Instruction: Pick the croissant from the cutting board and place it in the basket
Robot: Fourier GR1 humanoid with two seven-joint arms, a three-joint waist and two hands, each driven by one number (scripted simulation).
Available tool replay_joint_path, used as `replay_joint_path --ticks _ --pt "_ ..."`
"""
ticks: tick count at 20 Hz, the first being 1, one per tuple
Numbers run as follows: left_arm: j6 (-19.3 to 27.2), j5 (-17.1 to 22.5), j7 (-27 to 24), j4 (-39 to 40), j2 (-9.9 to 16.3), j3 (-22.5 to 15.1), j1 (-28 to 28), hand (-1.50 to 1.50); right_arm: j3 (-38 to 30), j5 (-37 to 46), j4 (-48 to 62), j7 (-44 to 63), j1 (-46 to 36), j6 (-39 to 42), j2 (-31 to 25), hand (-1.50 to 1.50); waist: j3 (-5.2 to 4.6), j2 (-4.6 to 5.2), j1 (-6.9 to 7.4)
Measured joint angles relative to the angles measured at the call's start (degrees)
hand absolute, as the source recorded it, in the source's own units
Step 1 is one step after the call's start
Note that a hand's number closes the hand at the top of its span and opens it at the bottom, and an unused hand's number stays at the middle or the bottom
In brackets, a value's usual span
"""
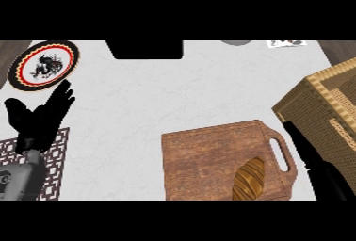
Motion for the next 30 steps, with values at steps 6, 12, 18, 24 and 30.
replay_joint_path --ticks 6,12,18,24,30 --pt "-1.15 -0.44 0.45 0.45 0.21 1.45 -0.66 0.0 2.39 4.98 9.23 -3.19 -0.03 -1.95 2.35 -1.5 -0.01 0.04 0.06" --pt "-1.09 -1.98 0.47 0.55 -1.2 1.91 -0.67 0.0 2.39 6.93 14.48 -5.09 -0.14 -1.26 3.14 -1.5 -0.02 0.04 0.05" --pt "-2.51 -2.4 1.49 -1.03 -1.66 3.36 -0.06 0.0 0.28 6.26 12.88 -6.79 1.33 0.89 2.91 -1.5 -0.04 0.01 0.01" --pt "-2.47 -3.79 0.97 -1.62 -2.9 3.48 0.95 0.0 0.21 4.65 12.75 -12.47 4.82 0.59 3.29 -1.5 -0.03 0.0 -0.05" --pt "-2.83 -4.8 0.58 -0.21 -3.74 4.12 -0.19 0.0 1.83 6.97 12.9 -13.54 5.29 0.7 4.73 -1.5 -0.03 0.02 -0.07"
